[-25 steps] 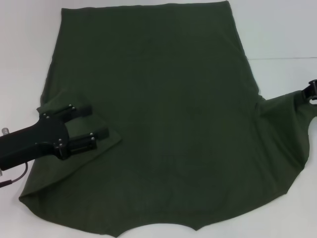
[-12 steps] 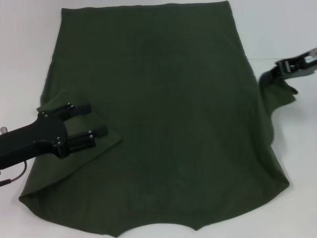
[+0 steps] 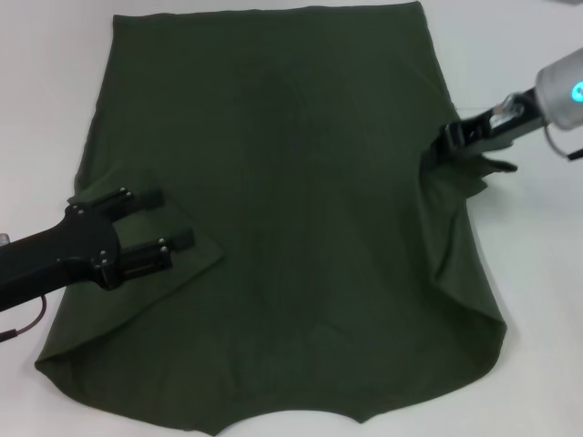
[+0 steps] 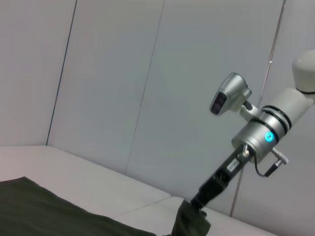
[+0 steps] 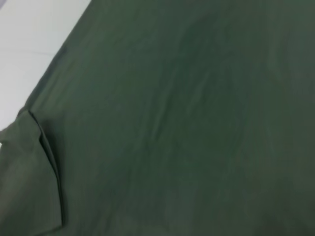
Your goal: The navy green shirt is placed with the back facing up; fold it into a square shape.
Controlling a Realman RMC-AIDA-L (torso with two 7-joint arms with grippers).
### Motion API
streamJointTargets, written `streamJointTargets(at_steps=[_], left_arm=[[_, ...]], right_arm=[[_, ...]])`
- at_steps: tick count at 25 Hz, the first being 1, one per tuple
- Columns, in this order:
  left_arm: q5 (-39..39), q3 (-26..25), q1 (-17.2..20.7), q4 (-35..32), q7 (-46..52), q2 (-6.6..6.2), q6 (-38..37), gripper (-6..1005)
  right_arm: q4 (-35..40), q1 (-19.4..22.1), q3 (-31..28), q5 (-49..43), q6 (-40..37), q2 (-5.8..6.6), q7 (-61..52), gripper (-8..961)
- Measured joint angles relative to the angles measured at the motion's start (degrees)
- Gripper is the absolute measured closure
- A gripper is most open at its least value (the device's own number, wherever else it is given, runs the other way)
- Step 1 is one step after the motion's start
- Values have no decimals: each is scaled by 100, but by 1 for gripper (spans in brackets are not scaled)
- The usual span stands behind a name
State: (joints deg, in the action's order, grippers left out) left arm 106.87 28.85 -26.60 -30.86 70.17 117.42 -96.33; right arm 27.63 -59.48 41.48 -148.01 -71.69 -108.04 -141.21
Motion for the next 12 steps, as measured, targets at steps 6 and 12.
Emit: streamJointTargets(at_steps=[6,12], left_arm=[[0,-2,-3,1,-1,0,-23,152],[0,-2,-17,1,-2,0,-58,153]], right_arm=[[-159,-43,408,-7,123,-72,-252,931],[-172,-42,454,-3,53,-141,-322,874]])
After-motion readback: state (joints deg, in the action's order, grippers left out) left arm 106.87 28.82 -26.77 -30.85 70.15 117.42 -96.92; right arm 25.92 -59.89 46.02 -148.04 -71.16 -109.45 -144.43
